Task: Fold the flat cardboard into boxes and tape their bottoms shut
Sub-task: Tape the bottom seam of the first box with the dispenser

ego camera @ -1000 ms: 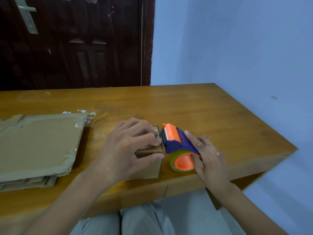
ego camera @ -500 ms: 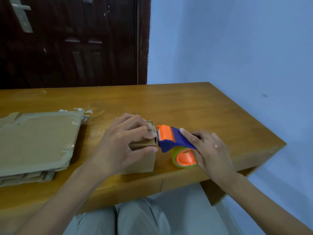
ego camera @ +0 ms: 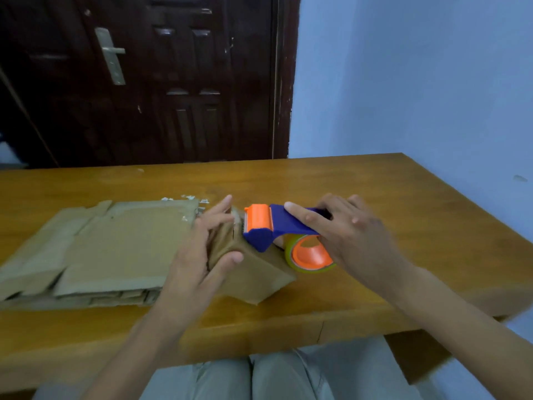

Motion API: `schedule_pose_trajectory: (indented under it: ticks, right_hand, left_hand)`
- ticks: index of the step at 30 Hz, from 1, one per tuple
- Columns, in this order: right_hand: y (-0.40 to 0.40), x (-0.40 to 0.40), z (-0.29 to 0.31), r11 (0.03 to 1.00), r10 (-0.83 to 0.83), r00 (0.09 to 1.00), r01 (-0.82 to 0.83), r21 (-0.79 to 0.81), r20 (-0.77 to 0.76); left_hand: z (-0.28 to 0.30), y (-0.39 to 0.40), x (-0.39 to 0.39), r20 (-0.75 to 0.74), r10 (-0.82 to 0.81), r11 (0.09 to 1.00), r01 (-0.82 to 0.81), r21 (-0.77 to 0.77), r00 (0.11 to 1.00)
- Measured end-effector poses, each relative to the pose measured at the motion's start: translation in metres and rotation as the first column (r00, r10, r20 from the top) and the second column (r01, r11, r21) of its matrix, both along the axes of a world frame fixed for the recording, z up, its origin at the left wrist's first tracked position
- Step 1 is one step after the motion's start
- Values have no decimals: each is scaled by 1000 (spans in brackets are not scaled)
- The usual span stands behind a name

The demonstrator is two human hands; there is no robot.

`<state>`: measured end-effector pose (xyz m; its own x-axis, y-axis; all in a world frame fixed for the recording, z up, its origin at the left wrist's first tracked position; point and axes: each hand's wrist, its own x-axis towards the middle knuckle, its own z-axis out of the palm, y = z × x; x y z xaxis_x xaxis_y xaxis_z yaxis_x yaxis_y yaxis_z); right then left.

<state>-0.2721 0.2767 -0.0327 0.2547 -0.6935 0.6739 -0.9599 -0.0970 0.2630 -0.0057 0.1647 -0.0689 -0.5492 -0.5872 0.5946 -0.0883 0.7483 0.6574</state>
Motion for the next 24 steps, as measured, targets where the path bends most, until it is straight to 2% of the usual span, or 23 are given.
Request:
schedule_pose_trajectory:
  ticks: [2, 7, 12, 15, 19, 24]
  right_hand:
    - [-13, 10, 14, 998, 37, 999, -35, 52, -37]
    - [-31, 28, 45, 970, 80, 989, -47, 240, -127]
    - [-41, 48, 61, 954, 107, 963, -30, 299, -245]
    - [-46, 57, 67, 953, 144, 943, -50, 298, -300]
    - [-50, 66, 72, 942, 168, 909, -34, 333, -383]
    - [-51, 64, 73, 930, 161, 911, -11, 368, -380]
  left_hand:
    - [-12, 0, 6, -38, 82, 997, -82, 14, 996]
    - [-36, 17, 8, -239, 271, 960, -243, 139, 932]
    - [-50, 42, -2, -271, 538, 838, -469, 279, 799]
    - [-59, 50, -3, -209, 576, 797, -485, 361, 790]
    - [-67, 48, 4, -78, 556, 787, -494, 368, 828]
    - [-64, 47, 6, 79, 602, 761, -600, 247, 795]
